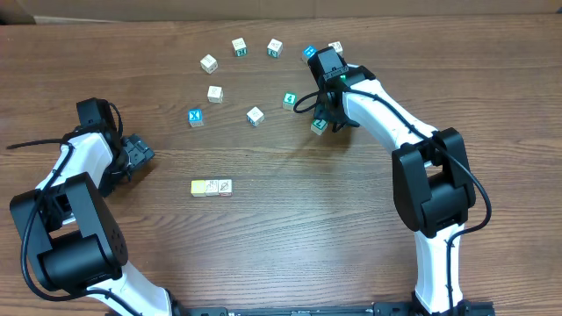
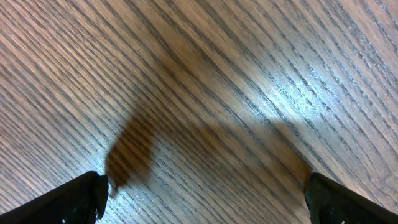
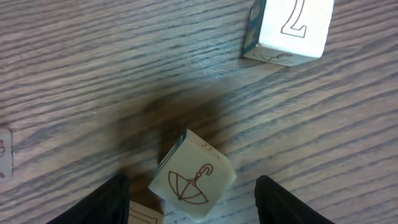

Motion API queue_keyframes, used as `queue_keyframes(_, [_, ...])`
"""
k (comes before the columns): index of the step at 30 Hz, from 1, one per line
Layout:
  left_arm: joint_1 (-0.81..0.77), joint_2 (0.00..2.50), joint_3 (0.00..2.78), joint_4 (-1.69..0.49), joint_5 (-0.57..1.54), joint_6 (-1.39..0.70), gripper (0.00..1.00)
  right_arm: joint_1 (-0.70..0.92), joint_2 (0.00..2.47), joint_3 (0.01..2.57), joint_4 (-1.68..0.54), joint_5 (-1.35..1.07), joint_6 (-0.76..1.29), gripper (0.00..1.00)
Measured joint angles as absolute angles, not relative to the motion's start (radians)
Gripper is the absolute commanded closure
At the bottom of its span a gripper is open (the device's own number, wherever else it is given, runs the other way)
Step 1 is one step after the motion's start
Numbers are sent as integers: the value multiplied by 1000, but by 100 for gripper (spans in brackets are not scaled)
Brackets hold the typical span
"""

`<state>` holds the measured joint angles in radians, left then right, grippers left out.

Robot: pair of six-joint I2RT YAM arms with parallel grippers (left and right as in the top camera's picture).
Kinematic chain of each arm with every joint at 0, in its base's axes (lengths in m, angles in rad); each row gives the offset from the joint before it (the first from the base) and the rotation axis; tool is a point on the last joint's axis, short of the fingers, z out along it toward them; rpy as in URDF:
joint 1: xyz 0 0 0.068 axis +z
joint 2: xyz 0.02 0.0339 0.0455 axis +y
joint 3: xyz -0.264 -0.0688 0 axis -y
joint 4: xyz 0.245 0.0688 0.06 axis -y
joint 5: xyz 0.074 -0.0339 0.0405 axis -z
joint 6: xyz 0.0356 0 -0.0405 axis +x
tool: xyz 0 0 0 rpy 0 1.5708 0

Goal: Form a horizontal line

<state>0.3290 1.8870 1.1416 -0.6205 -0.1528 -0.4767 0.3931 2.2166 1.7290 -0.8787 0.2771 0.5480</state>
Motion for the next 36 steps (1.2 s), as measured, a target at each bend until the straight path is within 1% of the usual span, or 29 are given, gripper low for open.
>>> queue_keyframes(6, [329,1887,1142,-620,-153,-477,0,393,2216,1838,-991,253,546,34])
queue_keyframes(12, [329,1887,1142,-620,-153,-477,0,393,2206,1892,-1053,106,551,34])
queue_keyframes(15, [329,1887,1142,-620,-153,-477,0,394,2206,1865,-1046,67,577,34])
queue_keyframes(23, [329,1887,1142,-620,-153,-477,0,403,2206,1723,-904,30,614,34])
queue_keyframes(25, [329,1887,1142,-620,-152,-477,1,409,2206,1699,-883,29,617,35])
queue_keyframes(26, [329,1887,1142,-620,-153,-477,0,413,2206,1691,-874,29,618,39])
queue_keyframes(28, [329,1887,1142,-620,-153,-477,1,416,2206,1682,-862,27,627,54])
queue_keyframes(31, [329,1887,1142,-620,-152,-477,0,419,2206,1682,-852,25,623,68])
queue_keyframes(33, [329,1887,1142,-620,-153,-476,0,419,2206,1682,-847,26,625,76])
queue_keyframes(34, [329,1887,1142,-620,-153,-476,0,419,2206,1682,-848,25,626,78])
queue_keyframes(35, [329,1887,1142,-620,-153,-477,0,419,2206,1682,-849,25,627,83])
queue_keyframes(36, [329,1887,1142,-620,-152,-477,0,419,2206,1682,-852,26,628,86])
